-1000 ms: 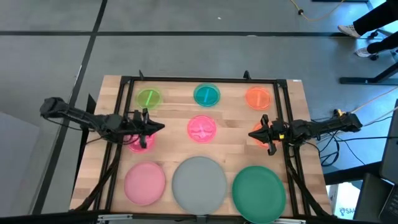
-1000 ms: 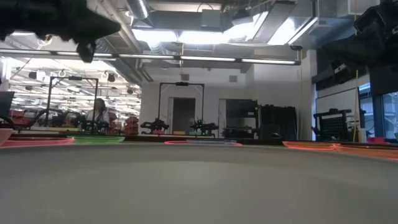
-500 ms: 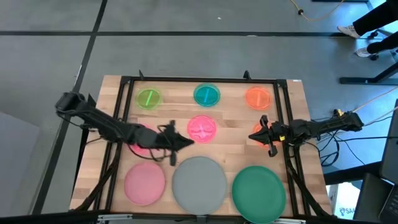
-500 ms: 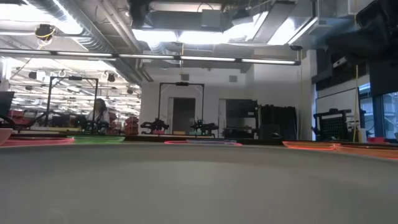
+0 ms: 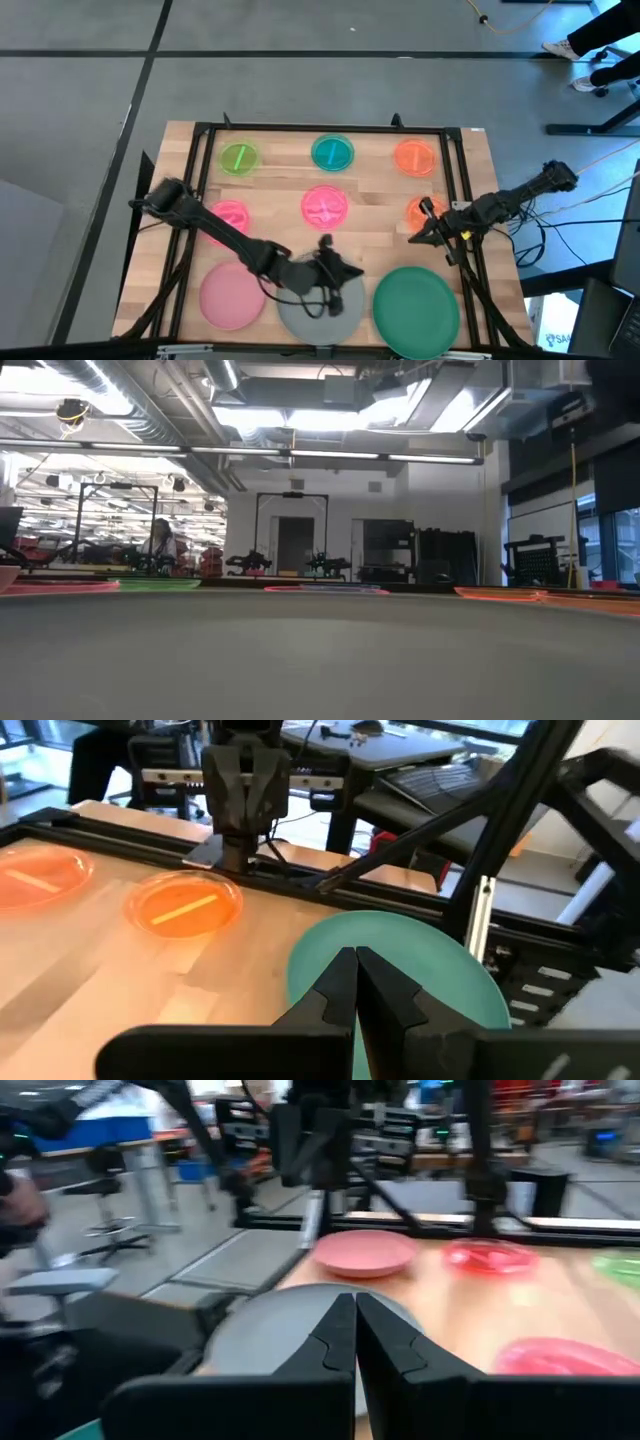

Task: Stack plastic plates
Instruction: Stack the green plate on top of the gray plate

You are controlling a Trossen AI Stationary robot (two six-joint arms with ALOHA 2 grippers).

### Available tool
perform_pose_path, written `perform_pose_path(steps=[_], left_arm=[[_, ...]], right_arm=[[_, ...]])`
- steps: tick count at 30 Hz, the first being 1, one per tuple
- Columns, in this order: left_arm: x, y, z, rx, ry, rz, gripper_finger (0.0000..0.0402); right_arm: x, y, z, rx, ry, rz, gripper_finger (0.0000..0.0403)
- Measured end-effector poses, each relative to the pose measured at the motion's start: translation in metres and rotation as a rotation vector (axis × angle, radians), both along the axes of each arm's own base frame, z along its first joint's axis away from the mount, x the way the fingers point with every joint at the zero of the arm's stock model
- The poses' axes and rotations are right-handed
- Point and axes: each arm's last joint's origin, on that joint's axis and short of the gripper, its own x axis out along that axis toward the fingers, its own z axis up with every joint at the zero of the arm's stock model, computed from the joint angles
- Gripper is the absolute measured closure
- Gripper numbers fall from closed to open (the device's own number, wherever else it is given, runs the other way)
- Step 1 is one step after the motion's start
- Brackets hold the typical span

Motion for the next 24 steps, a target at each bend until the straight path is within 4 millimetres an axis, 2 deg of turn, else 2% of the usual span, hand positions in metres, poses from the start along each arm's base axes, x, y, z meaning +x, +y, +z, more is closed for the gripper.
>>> perform_pose_path(steps=[6, 13, 18, 24], left_arm=[[0.045, -0.025, -0.005, 0.039, 0.035, 0.041, 0.0401], [0.087, -0.044, -0.022, 0.046, -0.003, 0.047, 0.0401], [0.106, -0.042, -0.036, -0.048, -0.058, 0.016, 0.0401], [0.115, -0.025, -0.042, -0.118, -0.053, 0.057, 0.0385]], right_arm=[[-0.007, 0.018, 0.001, -0.025, 0.015, 0.107, 0.0401], [-0.018, 0.032, 0.003, -0.066, -0.028, 0.123, 0.0401], [-0.023, 0.036, 0.008, -0.095, -0.102, 0.148, 0.0401], [-0.024, 0.037, 0.010, -0.106, -0.111, 0.157, 0.0401]])
